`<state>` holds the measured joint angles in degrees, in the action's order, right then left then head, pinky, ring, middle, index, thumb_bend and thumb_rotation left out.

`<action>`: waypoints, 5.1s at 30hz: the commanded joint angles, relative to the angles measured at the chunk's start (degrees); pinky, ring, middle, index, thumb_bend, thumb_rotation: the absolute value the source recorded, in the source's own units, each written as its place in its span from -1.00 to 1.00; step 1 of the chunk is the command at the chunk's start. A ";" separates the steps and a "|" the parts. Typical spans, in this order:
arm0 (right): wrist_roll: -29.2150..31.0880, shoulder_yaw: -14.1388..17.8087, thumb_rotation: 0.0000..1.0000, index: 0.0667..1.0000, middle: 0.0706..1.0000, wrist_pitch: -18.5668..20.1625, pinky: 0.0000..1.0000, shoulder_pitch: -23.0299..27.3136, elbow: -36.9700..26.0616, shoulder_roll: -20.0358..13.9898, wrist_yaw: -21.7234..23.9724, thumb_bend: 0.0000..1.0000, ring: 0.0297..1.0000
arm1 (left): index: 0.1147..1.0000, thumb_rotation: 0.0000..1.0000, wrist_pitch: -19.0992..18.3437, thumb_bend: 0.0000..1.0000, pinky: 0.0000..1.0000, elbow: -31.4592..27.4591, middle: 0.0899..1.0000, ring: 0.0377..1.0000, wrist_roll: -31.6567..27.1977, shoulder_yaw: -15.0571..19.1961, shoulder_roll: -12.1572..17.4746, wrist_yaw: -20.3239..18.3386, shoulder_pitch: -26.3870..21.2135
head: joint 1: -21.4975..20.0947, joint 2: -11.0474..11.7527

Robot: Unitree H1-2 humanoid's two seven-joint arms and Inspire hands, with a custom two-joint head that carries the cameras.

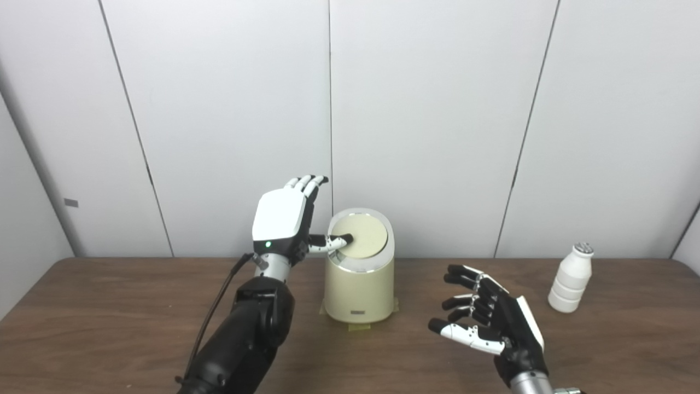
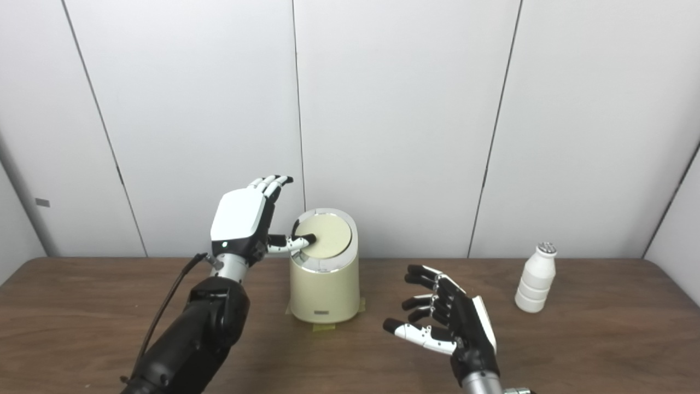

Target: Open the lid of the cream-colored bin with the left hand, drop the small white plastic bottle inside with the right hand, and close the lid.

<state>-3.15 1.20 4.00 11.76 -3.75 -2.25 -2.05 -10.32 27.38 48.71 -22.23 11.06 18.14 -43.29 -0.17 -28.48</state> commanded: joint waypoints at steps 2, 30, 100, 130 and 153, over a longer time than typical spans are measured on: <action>0.23 0.05 -0.79 0.41 0.42 -1.61 -0.15 2.32 -2.02 -0.17 0.18 0.47 0.05 | 0.75 -0.64 0.85 0.76 0.39 -0.01 0.79 0.80 -0.20 0.25 0.15 -0.09 -1.96 | -0.07 -0.15; 0.15 0.16 -0.84 0.40 0.41 -1.04 -0.14 2.15 -1.98 -0.35 0.21 0.44 0.06 | 0.75 -0.06 2.92 0.25 0.38 -6.78 0.77 0.72 -5.64 6.49 -0.66 0.36 -0.09 | 0.27 -0.45; -5.14 14.14 -0.85 0.47 0.48 9.69 0.17 16.92 -14.52 -25.08 1.02 0.54 0.30 | 0.74 -0.83 17.34 -0.11 0.18 -27.74 0.60 0.48 -44.80 26.39 -0.92 -17.19 33.26 | -20.89 9.90; -6.15 10.64 -0.87 0.89 0.77 14.80 0.46 17.79 8.33 -29.66 3.88 0.57 0.65 | 0.67 -0.60 16.99 -0.07 0.14 -29.01 0.58 0.45 -44.95 26.56 -0.35 -18.79 34.26 | -21.28 9.11; -9.09 7.47 -0.90 0.62 0.59 13.24 0.30 17.15 17.24 -27.08 -0.48 0.58 0.48 | 0.64 -0.83 15.99 -0.12 0.11 -30.89 0.56 0.41 -44.19 26.25 0.01 -19.30 34.93 | -21.23 8.24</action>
<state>-12.67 7.69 19.99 26.84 14.65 -28.04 -1.86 4.96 -0.99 4.21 4.01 10.17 -0.99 -6.96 -21.36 -20.21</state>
